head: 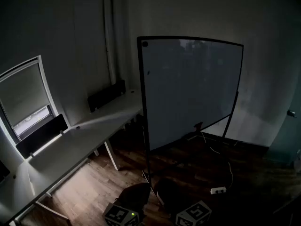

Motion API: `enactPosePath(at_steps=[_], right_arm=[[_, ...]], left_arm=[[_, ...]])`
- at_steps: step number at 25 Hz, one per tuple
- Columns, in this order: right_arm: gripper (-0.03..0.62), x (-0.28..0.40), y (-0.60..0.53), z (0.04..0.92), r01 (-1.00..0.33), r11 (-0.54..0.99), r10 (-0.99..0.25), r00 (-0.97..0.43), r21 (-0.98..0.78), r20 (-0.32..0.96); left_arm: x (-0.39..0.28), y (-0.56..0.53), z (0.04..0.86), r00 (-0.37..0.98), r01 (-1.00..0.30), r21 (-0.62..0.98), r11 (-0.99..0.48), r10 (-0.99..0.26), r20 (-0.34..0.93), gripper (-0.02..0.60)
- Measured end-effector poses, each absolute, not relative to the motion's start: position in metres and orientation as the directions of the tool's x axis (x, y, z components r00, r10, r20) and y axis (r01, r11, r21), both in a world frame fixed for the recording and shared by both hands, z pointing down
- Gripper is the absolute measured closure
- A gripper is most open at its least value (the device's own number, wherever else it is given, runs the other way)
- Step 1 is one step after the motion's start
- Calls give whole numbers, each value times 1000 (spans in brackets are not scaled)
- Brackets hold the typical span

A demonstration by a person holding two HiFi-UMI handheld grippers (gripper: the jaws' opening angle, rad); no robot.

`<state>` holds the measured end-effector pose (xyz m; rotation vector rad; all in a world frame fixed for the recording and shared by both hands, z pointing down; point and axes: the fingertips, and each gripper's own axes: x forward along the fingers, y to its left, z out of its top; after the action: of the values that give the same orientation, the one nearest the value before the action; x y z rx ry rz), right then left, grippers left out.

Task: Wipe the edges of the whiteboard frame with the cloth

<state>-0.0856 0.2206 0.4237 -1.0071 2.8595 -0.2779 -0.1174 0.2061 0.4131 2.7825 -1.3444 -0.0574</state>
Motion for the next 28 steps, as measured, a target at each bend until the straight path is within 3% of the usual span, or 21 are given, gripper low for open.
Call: enactPosePath(at_steps=[28], right_arm=[[540, -27, 167, 403, -600, 773, -627, -773, -207, -100]], left_arm=[[-83, 155, 406, 585, -810, 41, -585, -811, -1, 574]])
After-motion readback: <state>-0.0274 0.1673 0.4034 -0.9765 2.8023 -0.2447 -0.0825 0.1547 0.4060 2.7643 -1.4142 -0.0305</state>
